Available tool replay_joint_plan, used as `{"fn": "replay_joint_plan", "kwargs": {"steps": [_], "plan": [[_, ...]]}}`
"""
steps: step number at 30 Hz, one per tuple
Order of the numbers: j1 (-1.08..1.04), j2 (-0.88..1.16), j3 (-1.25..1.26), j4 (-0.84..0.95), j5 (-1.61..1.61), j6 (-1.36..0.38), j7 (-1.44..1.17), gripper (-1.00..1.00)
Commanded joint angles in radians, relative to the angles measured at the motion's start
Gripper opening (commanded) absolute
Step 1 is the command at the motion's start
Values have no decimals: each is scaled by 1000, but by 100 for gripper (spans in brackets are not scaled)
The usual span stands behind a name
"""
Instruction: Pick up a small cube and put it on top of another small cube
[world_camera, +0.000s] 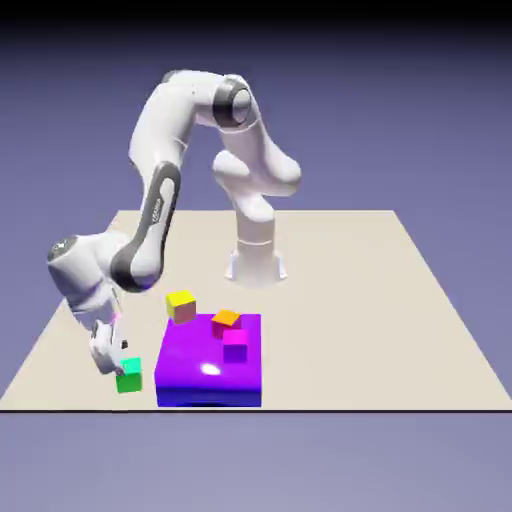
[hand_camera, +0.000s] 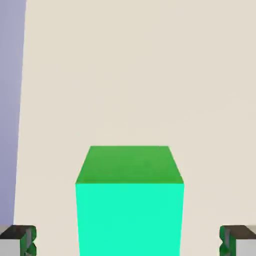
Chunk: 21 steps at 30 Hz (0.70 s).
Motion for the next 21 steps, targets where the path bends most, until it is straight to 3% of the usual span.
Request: {"fn": "replay_joint_plan", "kwargs": {"steps": [1,6,21], "plan": [[0,0,0,0,0,0,0,-100],[16,-145,-43,-4,-60,-141,20,-100],[343,-688,-237,-345,-417,-377,-458,-100]]}}
